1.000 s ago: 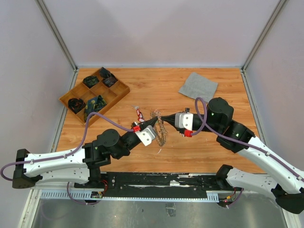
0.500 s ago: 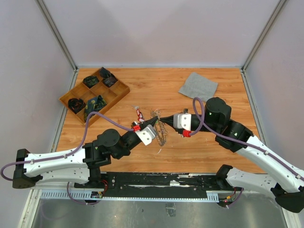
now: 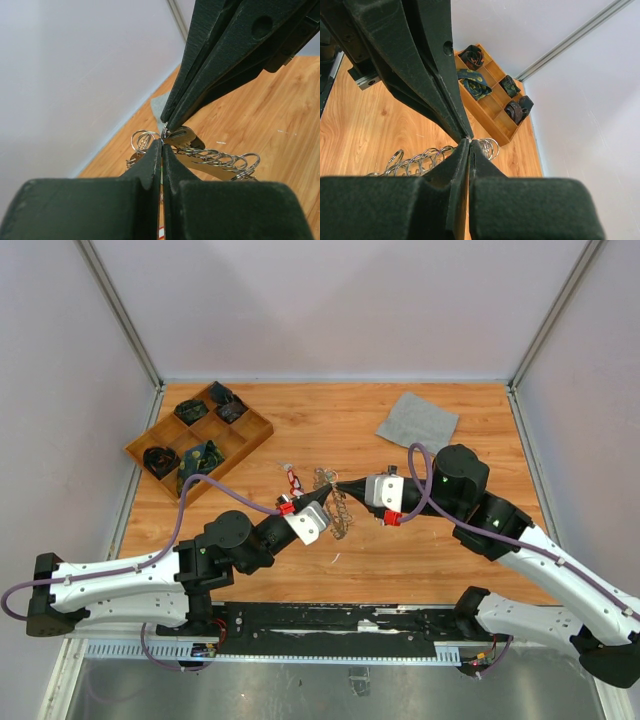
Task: Put the keys on the keyring
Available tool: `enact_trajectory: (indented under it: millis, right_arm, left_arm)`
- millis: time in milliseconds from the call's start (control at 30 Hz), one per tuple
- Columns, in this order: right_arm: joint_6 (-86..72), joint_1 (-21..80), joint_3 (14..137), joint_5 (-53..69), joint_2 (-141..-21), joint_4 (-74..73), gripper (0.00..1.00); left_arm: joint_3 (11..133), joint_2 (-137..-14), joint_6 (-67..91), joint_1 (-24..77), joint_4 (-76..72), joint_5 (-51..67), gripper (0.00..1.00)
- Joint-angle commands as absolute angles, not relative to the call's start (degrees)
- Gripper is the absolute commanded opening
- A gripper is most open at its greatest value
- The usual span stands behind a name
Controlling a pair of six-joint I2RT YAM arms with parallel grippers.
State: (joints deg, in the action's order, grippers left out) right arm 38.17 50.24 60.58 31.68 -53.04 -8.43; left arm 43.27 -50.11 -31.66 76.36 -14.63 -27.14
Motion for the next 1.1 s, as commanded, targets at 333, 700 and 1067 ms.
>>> enact_trajectory:
  millis: [333,700,1067]
  right_arm:
    - [37.27,51.33,60.68,25.66,-51.87,-6.06,0.01]
    - [36.87,51.36,60.45,24.01,-52.12,-6.65,0.01]
    - [36.45,51.33,60.24,24.08,-52.42,-7.82,0.03]
  left_arm:
    - [45.53,-49.13,-30.93,76.73,-18.09,-26.30,0.01]
    - [45.31,-48.70,-30.43,76.73,-18.26,-25.49,0.01]
    - [45.03,-48.17,-29.91,76.73,-18.96,-24.97,0.00]
